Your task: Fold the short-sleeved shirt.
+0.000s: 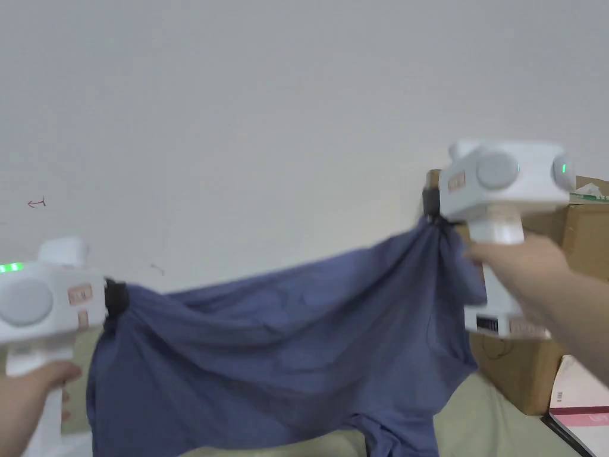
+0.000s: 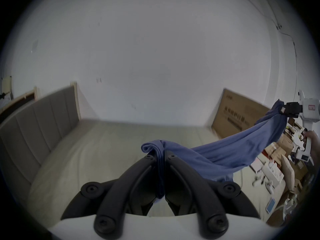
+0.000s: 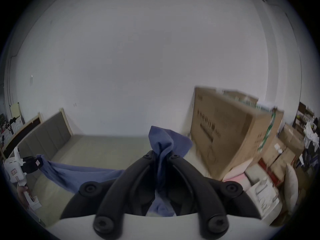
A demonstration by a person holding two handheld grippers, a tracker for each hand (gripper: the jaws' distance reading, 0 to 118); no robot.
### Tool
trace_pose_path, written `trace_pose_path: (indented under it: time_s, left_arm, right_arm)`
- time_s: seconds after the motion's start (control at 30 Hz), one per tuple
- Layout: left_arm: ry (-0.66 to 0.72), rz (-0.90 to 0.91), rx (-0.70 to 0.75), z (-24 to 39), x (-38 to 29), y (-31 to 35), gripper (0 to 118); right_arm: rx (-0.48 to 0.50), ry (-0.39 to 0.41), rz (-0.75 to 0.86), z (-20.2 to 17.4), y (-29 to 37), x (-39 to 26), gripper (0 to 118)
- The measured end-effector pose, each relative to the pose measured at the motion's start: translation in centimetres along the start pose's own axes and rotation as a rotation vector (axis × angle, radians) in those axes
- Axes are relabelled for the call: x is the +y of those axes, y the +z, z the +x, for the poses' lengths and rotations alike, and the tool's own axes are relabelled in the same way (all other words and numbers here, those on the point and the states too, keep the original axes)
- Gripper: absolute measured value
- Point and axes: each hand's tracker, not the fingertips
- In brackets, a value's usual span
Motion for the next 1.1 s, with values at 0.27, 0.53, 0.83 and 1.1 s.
trace_pose_path:
  time_s: [0.27,0.53,0.83,1.1]
  left_arm:
    - [0.114,-0.217,-0.096,-1.1,-17.8,1.9,6]
    - [0.126,-0.156,-0.137,-0.6,-22.9,13.6,6]
    - [0.108,-0.16,-0.109,-0.2,-24.6,20.8,6]
    - [0.103,-0.361,-0.027,-1.6,-28.1,16.0,13]
  right_arm:
    - [0.092,-0.049,-0.278,4.2,2.1,-22.4,10]
    - [0.085,-0.179,-0.179,8.2,16.1,-32.6,10]
    - [0.083,-0.184,-0.199,7.3,24.0,-35.3,10]
    - [0.06,-0.192,-0.415,6.8,15.7,-38.3,11]
